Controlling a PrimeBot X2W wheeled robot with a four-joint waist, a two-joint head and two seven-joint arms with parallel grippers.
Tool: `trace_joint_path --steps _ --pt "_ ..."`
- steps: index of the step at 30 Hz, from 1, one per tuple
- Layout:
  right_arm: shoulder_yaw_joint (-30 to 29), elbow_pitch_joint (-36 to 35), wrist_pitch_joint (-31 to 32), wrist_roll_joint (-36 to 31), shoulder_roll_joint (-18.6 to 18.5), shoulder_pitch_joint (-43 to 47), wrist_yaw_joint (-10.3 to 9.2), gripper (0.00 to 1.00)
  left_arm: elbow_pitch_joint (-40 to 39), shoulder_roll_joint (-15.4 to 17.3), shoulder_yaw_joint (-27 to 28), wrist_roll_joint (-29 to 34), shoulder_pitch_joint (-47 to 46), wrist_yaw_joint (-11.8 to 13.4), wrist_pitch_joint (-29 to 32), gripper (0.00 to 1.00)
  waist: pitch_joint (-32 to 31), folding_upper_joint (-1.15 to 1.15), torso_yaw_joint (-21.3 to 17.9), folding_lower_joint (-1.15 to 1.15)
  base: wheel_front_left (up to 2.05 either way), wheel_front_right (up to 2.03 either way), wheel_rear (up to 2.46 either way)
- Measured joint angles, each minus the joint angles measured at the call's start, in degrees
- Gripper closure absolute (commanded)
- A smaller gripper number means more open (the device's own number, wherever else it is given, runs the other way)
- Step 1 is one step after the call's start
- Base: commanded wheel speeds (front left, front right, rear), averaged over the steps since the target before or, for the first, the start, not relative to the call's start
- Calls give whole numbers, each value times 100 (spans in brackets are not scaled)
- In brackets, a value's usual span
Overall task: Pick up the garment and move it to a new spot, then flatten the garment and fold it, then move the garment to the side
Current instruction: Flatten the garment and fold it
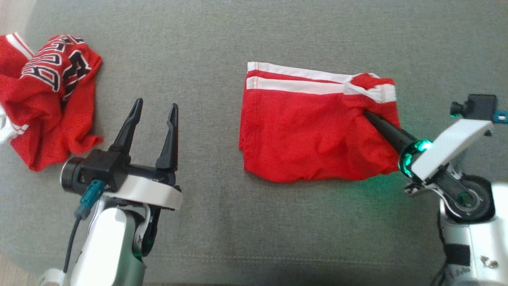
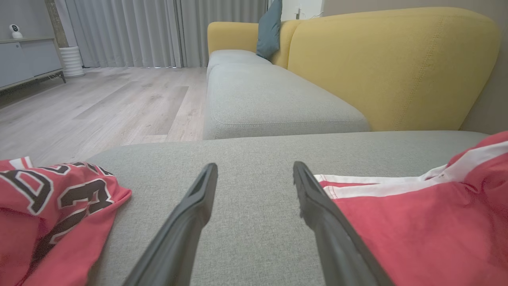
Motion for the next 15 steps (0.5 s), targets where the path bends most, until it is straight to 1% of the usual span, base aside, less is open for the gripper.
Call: trace_joint_path --steps 2,4,6,10,11,15 --pt "120 118 -27 168 22 -123 0 100 16 -10 -2 0 0 -43 0 0 0 0 51 0 0 0 0" --pt "297 341 -232 250 24 -293 -1 100 45 -23 -1 0 0 -44 0 0 4 0 104 0 0 0 0" --pt "610 648 -559 353 24 -466 -1 100 70 -35 -3 0 0 -46 0 0 6 0 164 0 0 0 0" --pt "1271 1396 -1408 416 31 -732 -1 100 86 -51 0 1 0 -79 0 0 13 0 257 0 0 0 0" --pt "1271 1396 -1408 416 31 -732 -1 100 86 -51 0 1 0 -79 0 0 13 0 257 0 0 0 0" --pt "1798 2147 -2313 47 30 -1028 -1 100 88 -68 0 1 0 -90 0 0 23 0 303 0 0 0 0"
